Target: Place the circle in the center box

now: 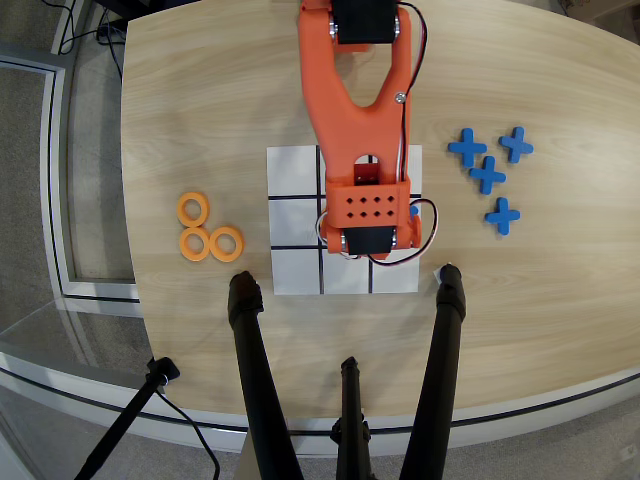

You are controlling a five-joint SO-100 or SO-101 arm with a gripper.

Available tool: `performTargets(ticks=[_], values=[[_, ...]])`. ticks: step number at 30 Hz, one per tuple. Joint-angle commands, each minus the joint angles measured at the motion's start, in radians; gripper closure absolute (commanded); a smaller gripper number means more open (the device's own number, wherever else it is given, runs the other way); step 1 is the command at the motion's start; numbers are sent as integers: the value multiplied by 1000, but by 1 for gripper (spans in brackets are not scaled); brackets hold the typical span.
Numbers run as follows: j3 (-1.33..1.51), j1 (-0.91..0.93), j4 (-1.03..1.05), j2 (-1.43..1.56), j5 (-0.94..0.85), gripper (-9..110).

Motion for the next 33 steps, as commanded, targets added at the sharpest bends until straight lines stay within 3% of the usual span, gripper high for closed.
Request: performTargets(ticks=[1, 33], values=[[-2, 8, -5, 5, 2, 102], [-75, -15, 26, -6, 55, 102]])
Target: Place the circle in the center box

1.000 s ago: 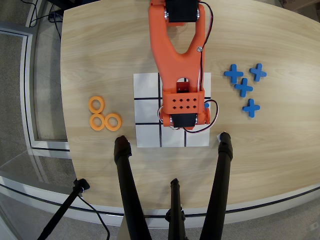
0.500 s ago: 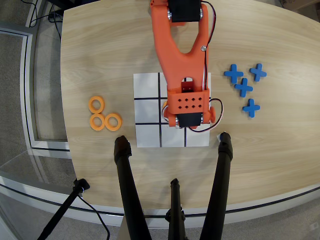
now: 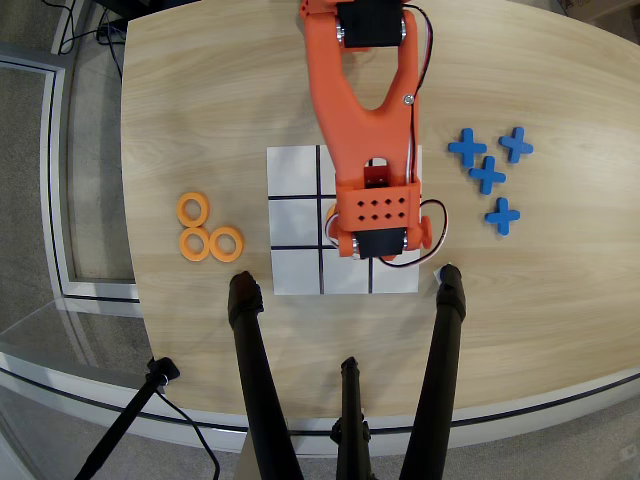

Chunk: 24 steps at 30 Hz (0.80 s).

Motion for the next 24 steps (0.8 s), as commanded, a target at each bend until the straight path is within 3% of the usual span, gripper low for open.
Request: performTargets(ticks=[1, 24], values=[[-44, 12, -2, 3, -3, 102], [-133, 32, 135, 71, 12, 88]])
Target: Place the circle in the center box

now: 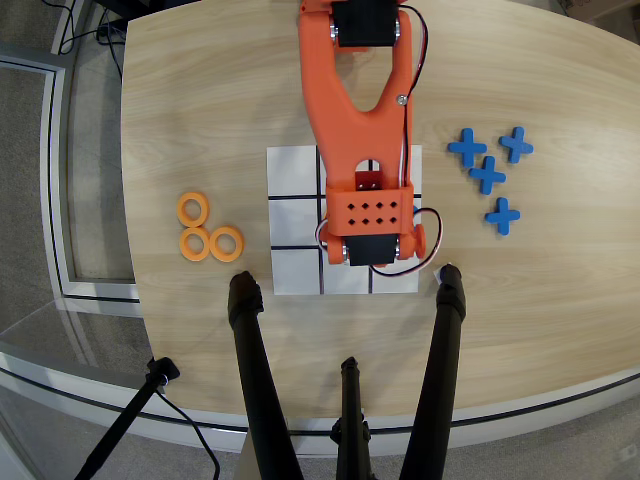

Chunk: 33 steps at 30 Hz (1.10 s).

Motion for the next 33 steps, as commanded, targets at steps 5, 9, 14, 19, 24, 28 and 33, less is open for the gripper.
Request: performTargets(ticks=[5, 9, 14, 19, 24, 28, 33], values=[[-124, 54, 147, 167, -17, 88], [-69, 103, 225, 377, -78, 88], [206, 123, 173, 713, -97, 88], [595, 121, 86, 1118, -140, 88], [1011, 57, 78, 1549, -255, 88], [1302, -26, 97, 1832, -261, 88], [1523, 12, 138, 2091, -261, 93]])
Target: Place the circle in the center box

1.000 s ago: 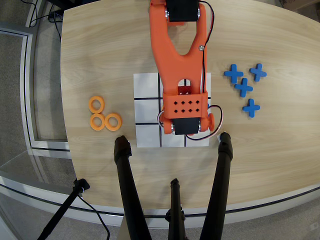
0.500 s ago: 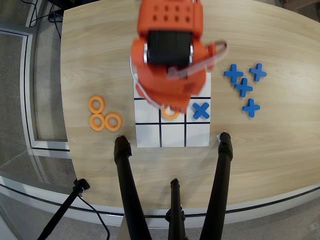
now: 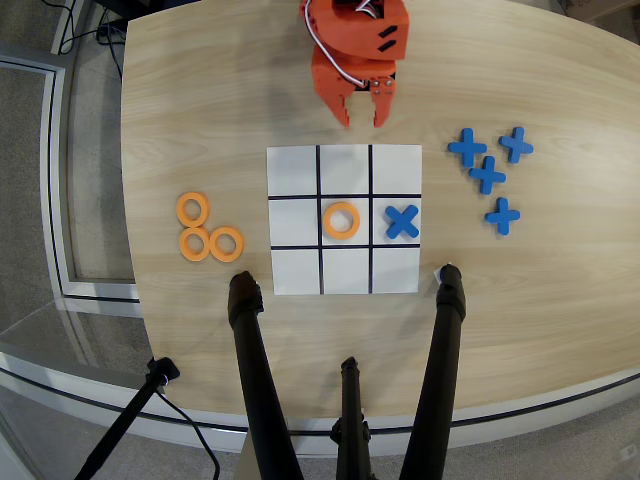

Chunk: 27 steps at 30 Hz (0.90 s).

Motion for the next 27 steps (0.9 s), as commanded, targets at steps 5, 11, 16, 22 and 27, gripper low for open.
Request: performTargets(ticks=[5, 11, 16, 22, 27], values=[[196, 49, 11, 144, -11, 102], [262, 147, -18, 144, -12, 102], [264, 302, 0, 144, -14, 102], [264, 689, 15, 181, -101, 102], [264, 919, 12, 183, -224, 102]])
